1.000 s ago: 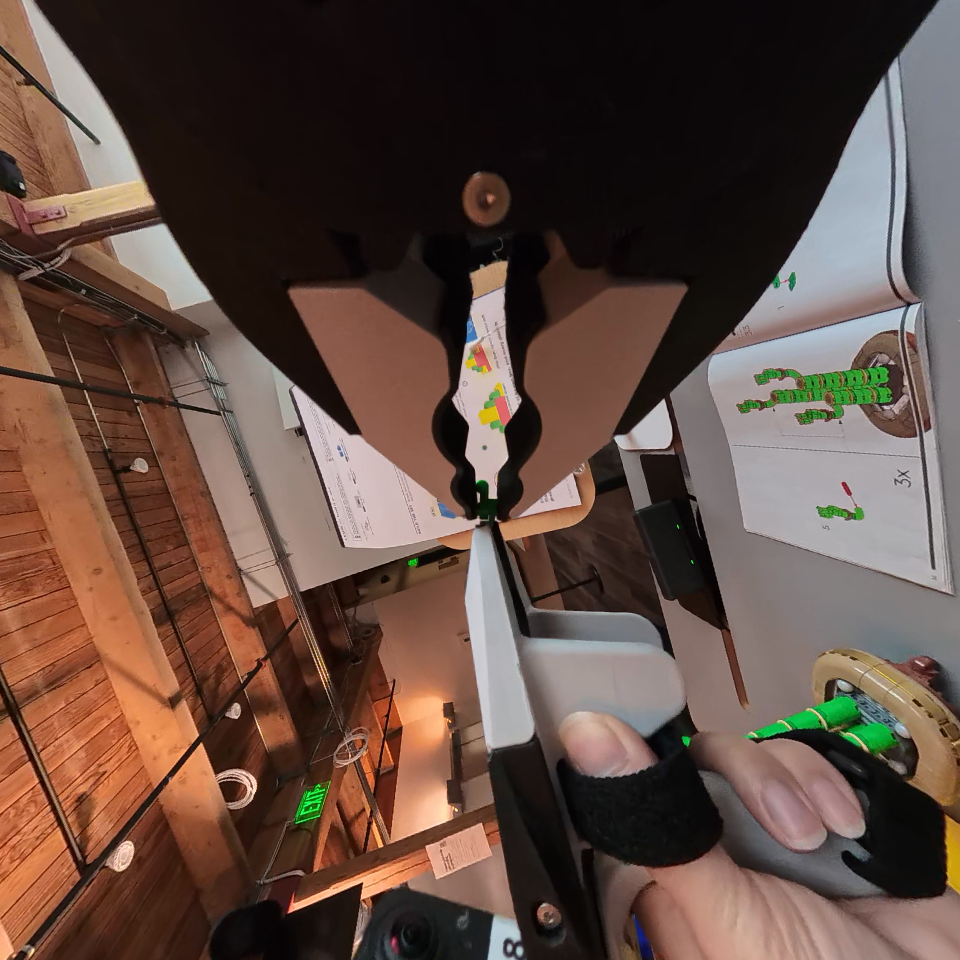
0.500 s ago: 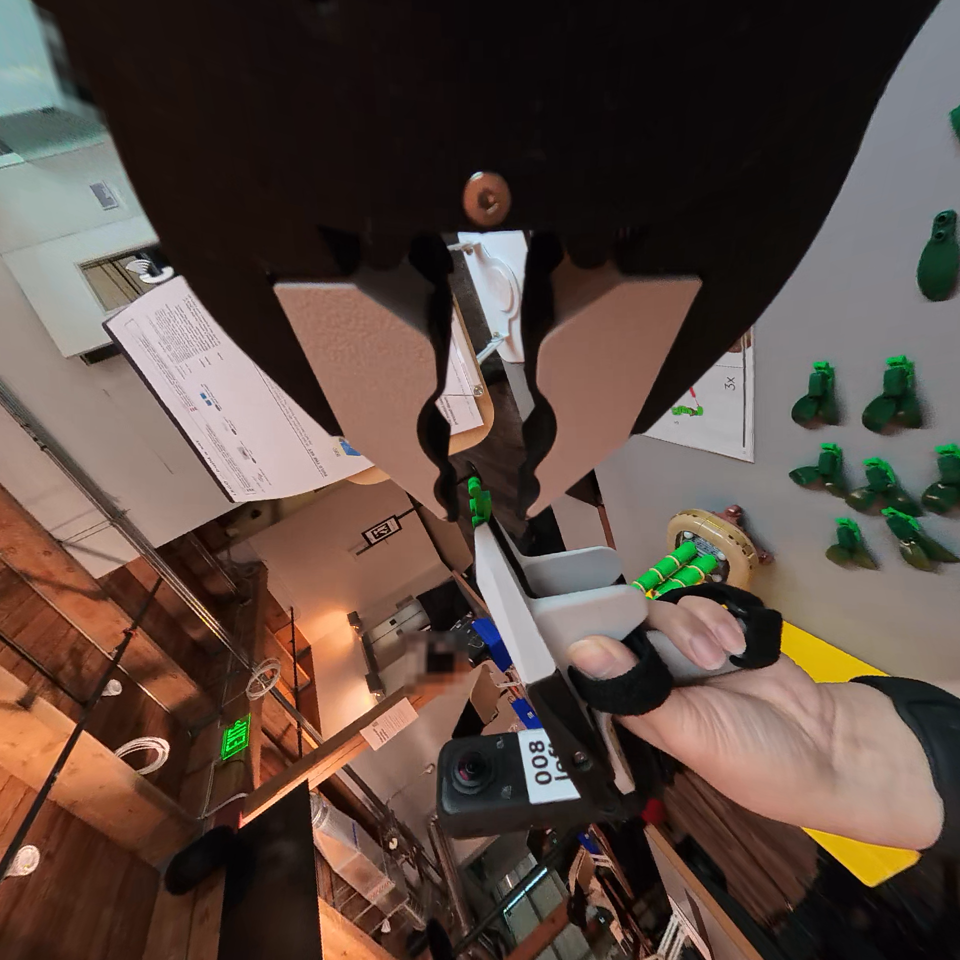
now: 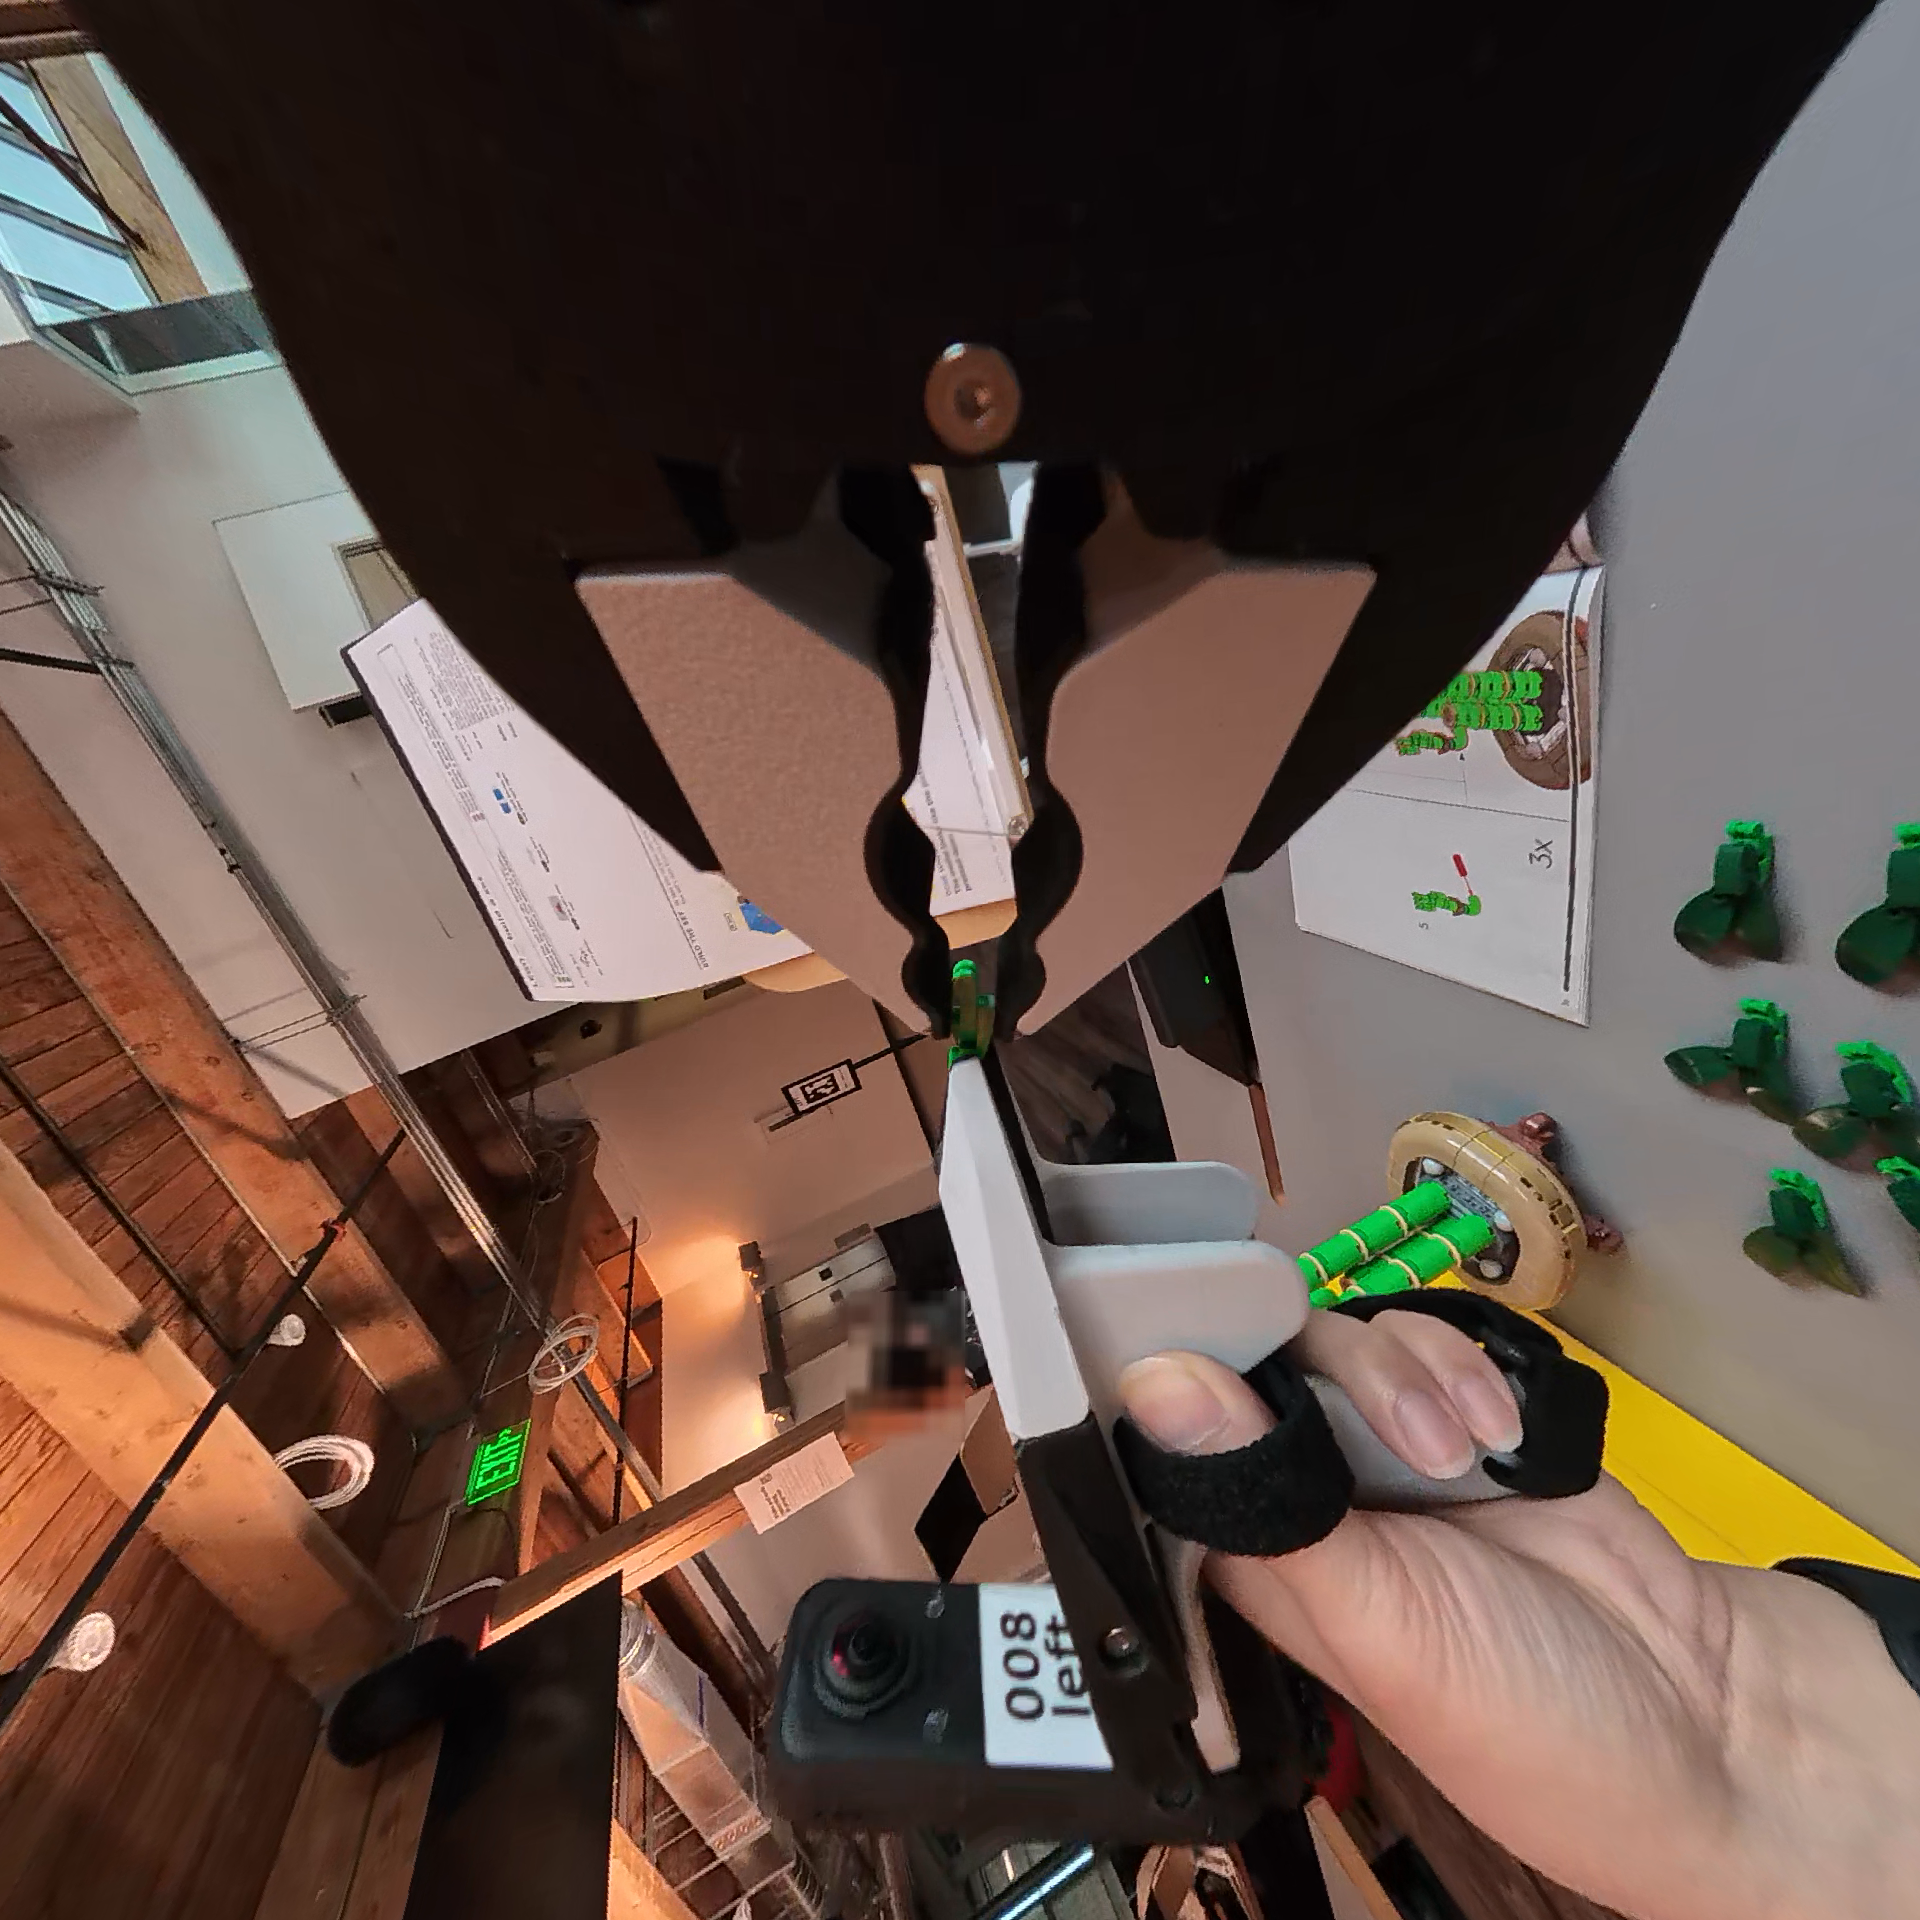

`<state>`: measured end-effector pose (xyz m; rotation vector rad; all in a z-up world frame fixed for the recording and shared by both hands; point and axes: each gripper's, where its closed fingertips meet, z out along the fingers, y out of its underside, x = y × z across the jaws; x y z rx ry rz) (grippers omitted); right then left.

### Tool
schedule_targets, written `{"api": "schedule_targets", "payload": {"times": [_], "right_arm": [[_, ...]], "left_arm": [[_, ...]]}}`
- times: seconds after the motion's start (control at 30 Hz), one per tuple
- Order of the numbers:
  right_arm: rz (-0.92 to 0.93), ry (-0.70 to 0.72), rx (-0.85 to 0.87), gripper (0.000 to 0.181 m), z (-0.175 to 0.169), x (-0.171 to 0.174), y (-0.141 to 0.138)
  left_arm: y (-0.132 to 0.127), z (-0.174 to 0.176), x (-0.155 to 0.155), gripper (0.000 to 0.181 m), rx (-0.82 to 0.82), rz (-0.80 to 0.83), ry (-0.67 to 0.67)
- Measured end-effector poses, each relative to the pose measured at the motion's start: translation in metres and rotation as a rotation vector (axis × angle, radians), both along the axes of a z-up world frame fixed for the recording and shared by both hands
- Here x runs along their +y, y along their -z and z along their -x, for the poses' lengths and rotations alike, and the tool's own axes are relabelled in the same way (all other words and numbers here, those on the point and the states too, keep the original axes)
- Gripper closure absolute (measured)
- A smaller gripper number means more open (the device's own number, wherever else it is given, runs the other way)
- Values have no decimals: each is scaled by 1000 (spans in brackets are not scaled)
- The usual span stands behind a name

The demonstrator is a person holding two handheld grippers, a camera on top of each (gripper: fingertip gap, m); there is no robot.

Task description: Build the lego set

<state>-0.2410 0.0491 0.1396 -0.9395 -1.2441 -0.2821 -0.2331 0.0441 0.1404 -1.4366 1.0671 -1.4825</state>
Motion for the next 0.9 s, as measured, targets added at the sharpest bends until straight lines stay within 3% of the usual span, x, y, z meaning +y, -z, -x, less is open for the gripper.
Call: {"api": "schedule_targets", "payload": {"times": [0.4, 0.6, 0.9], "right_arm": [[-5, 55, -85, 176, -1, 3, 11], [-20, -26, 79, 176, 4, -4, -11], [-127, 6, 50, 175, 6, -12, -20]], "left_arm": [[9, -2, 4, 176, 46, 0, -4], [-11, 4, -3, 176, -74, 7, 34], [-20, 6, -11, 176, -118, -11, 67]]}}
